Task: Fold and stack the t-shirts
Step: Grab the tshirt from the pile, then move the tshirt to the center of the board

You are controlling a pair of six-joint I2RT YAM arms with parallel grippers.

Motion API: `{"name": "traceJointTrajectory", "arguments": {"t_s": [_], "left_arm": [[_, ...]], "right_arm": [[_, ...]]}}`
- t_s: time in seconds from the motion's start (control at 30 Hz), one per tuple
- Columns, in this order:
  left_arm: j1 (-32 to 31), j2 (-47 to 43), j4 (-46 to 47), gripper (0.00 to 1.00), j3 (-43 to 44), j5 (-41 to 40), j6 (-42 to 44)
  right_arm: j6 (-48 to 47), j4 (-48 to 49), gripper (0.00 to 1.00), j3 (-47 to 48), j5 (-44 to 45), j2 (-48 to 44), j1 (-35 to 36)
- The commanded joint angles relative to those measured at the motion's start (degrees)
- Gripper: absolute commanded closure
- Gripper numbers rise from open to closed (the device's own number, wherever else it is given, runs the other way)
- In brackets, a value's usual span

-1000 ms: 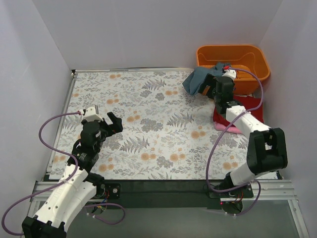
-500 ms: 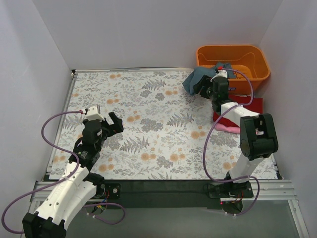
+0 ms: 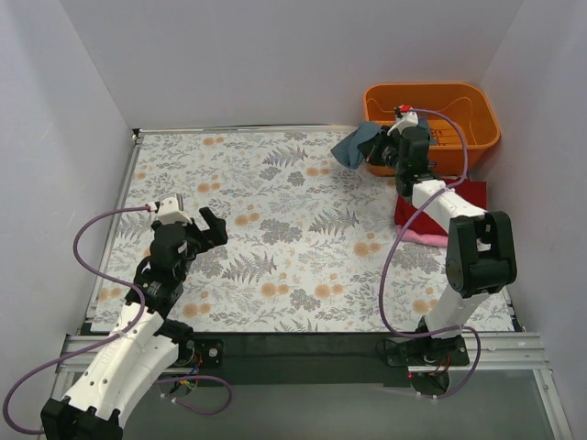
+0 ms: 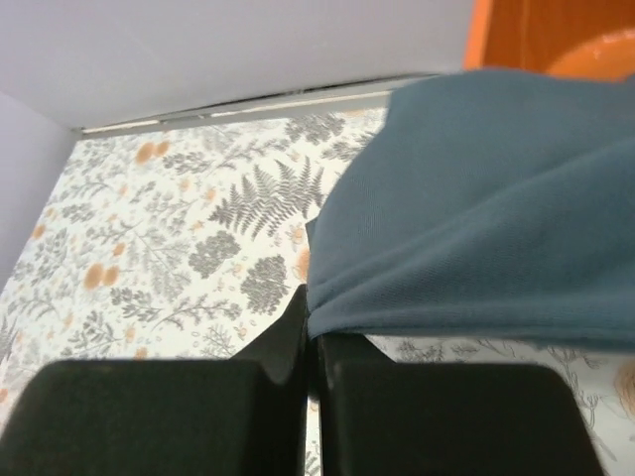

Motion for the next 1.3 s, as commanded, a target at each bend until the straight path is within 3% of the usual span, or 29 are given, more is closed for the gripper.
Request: {"name": "traceJointTrajectory", "arguments": {"t_s": [0.0,0.1,0.23,0.37,0.47,0.67,0.77,0.8,0.87,0.93,0.97,1.1,1.17,1.27], "left_arm": [[0.1,-0.8,0.1,0.03,-0.4,0.0,0.9],[0.1,-1.0,0.1,0.03,-0.4,0.1,0.8],[0.1,-1.5,0.0,0.03,-0.4,-0.2,0.9],[0.1,-1.8,0.1,0.03,-0.4,-0.4,0.9],[0.2,-1.9,0.0,0.03,-0.5,-0.4,0.8],[0.2,-2.0,0.0,0.03,-0.4,-0.8,0.7],[0.1,-2.3,-0.3,0.03,-0.5,-1.4,0.6],[0.1,-2.3,-0.4,0.03,-0.5,-1.6,0.5],[0.2,-2.5,-0.6,0.03,-0.4,-1.9,0.4],[0.2,-2.5,-0.8,0.03,-0.4,-2.3,0.3],[0.1,-2.5,-0.8,0.03,-0.5,-2.3,0.3],[0.2,-1.3,-0.7,0.03,-0.5,-1.1,0.3],[0.1,0.4,0.0,0.03,-0.4,0.6,0.5],[0.1,3.7,0.9,0.03,-0.2,4.8,1.0]], "right_arm": [[-3.1,0.9,0.99,9.2,-7.7,-5.3,0.2],[-6.5,-4.4,0.99,17.7,-12.4,-5.0,0.2],[-6.6,-10.5,0.99,42.5,-28.6,-0.6,0.6],[-2.9,-10.9,0.99,58.9,-40.5,4.2,3.2],[-1.3,-8.3,0.99,64.0,-43.7,4.7,6.3],[-0.1,-2.4,0.99,53.0,-44.1,1.2,11.5],[0.6,-2.4,0.89,40.3,-45.2,0.2,12.7],[0.5,-2.5,0.81,36.4,-45.8,-0.3,12.8],[-1.2,-2.7,0.78,22.1,-44.6,-3.1,12.4],[-1.2,-3.3,0.76,7.6,-39.4,-5.9,10.0],[-2.0,-4.5,0.73,3.0,-32.7,-9.4,8.9],[-12.5,-22.6,0.42,-5.8,-6.8,-17.6,7.3],[-15.4,-29.9,0.37,-6.4,-1.5,-19.4,7.3],[-17.0,-32.3,0.37,-8.7,-3.5,-21.3,7.6]]}}
